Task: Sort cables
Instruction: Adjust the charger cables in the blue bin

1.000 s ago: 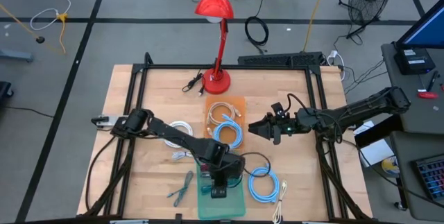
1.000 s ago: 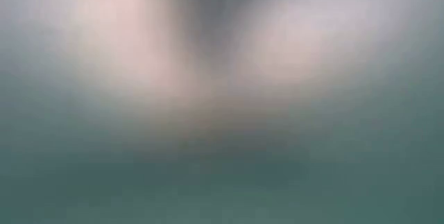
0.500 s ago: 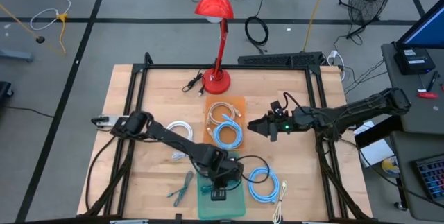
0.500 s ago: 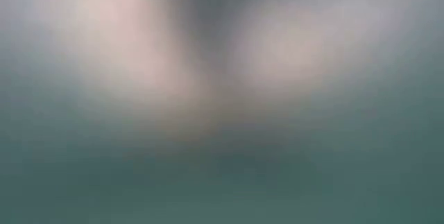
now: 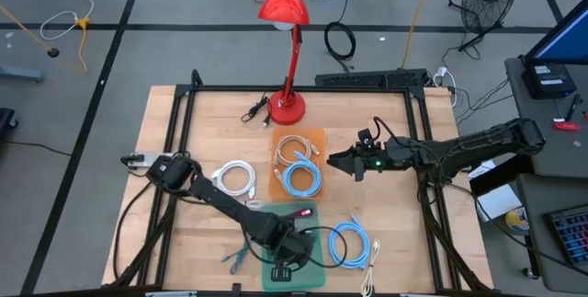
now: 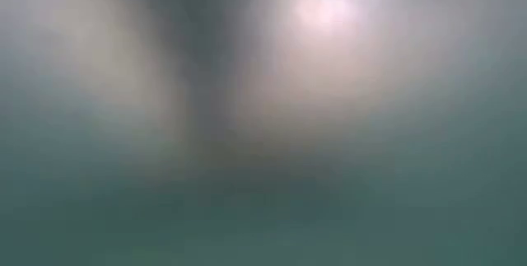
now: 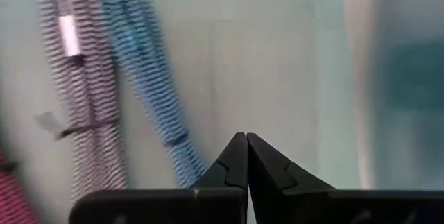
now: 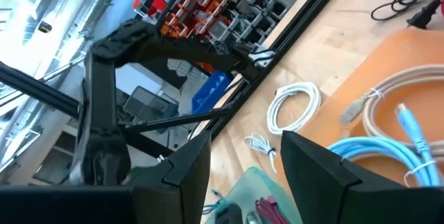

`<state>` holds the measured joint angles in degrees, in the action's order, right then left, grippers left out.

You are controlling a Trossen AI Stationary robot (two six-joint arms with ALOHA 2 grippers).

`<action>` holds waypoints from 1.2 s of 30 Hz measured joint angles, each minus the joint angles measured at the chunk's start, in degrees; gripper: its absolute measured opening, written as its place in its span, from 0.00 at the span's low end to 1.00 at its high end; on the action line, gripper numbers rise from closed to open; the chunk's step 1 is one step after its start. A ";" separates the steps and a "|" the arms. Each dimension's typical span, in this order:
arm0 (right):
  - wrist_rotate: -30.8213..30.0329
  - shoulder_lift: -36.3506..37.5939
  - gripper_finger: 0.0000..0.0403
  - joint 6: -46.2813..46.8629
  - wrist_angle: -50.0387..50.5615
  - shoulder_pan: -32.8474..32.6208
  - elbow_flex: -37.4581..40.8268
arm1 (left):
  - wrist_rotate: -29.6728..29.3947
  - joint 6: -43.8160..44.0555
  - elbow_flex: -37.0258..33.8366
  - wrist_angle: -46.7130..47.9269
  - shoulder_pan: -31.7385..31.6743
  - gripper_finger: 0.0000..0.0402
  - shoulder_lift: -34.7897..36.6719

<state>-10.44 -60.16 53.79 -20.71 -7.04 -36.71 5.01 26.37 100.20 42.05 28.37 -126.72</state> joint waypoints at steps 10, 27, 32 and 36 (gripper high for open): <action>0.09 0.00 0.41 0.01 -1.59 0.32 0.02 | 0.39 0.10 -1.11 -1.03 -0.11 0.00 -4.03; 1.73 0.00 0.41 1.01 -4.72 0.19 0.00 | -4.08 -2.25 -1.38 4.62 -4.17 0.00 -3.38; 1.73 0.00 0.41 1.00 -4.73 0.19 0.00 | -4.50 -2.28 -1.42 5.24 -5.49 0.00 -2.75; 1.75 0.00 0.41 1.01 -4.73 0.19 0.00 | -4.06 -3.38 -1.53 4.89 -5.71 0.00 -2.20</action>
<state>-8.69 -60.16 54.81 -25.43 -6.85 -36.71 0.94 22.99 98.67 46.94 22.66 -128.92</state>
